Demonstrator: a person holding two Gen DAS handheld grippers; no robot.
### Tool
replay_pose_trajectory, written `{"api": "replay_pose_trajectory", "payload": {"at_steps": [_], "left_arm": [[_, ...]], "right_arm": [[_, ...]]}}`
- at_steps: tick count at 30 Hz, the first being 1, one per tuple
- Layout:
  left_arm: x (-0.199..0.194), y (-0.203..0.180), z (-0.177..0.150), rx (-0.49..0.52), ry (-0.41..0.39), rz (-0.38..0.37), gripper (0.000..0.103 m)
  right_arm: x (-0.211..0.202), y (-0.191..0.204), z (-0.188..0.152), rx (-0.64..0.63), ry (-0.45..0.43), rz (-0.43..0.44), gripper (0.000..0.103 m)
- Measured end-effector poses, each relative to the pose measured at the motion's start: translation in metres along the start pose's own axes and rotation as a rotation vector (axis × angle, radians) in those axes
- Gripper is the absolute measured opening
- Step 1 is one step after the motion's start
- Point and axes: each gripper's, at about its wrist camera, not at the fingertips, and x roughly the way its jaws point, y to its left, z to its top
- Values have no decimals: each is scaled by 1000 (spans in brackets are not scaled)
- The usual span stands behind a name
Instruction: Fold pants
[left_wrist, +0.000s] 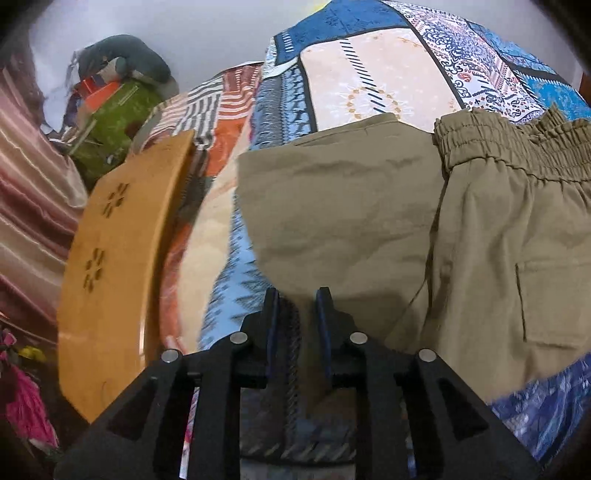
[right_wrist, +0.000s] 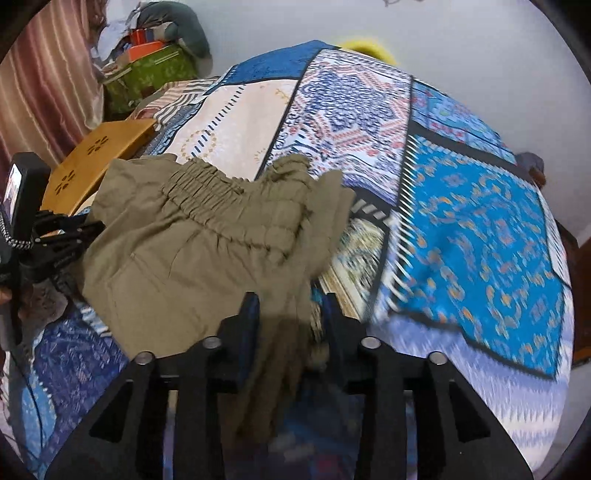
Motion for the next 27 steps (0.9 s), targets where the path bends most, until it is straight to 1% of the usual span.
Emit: {"api": "replay_pose_trajectory", "payload": {"at_steps": [1, 2, 5, 8, 9, 11, 12, 13, 14, 18, 20, 21, 25, 26, 27], "left_arm": [[-8, 1, -2, -4, -1, -9, 22], [-21, 3, -5, -12, -12, -36, 22], [-59, 6, -9, -21, -59, -90, 22], [-122, 3, -19, -14, -151, -146, 22], [-147, 1, -22, -5, -191, -158, 22], [-189, -1, -28, 0, -258, -176, 22], [-216, 0, -35, -7, -299, -204, 22], [-244, 1, -42, -14, -337, -233, 22], [-260, 1, -46, -19, -360, -245, 22], [-353, 9, -80, -33, -517, -294, 22], [-389, 13, -96, -39, -577, -312, 22], [-411, 15, -110, -43, -613, -322, 22], [-467, 16, -151, -41, -722, -301, 23], [-479, 15, -162, -37, -753, -294, 24], [-491, 14, -176, -32, -785, -287, 29]], "right_arm": [[-10, -1, -4, 2, -6, -2, 35], [-18, -1, -5, 3, -14, -5, 35], [-54, 4, -10, -16, -63, -9, 35], [-102, 11, -14, -17, -138, 3, 35], [-125, 15, -16, -16, -178, 9, 35], [-156, 20, -18, -13, -235, 22, 35], [-179, 25, -22, -12, -278, 30, 35], [-191, 28, -23, -14, -302, 30, 35], [-212, 34, -27, -20, -341, 32, 35], [-274, 54, -49, -29, -470, 57, 35], [-303, 65, -63, -36, -532, 73, 35], [-316, 72, -70, -43, -560, 77, 35], [-363, 95, -107, -58, -673, 110, 35], [-372, 100, -116, -66, -699, 104, 35], [-382, 106, -125, -72, -728, 103, 35]]}}
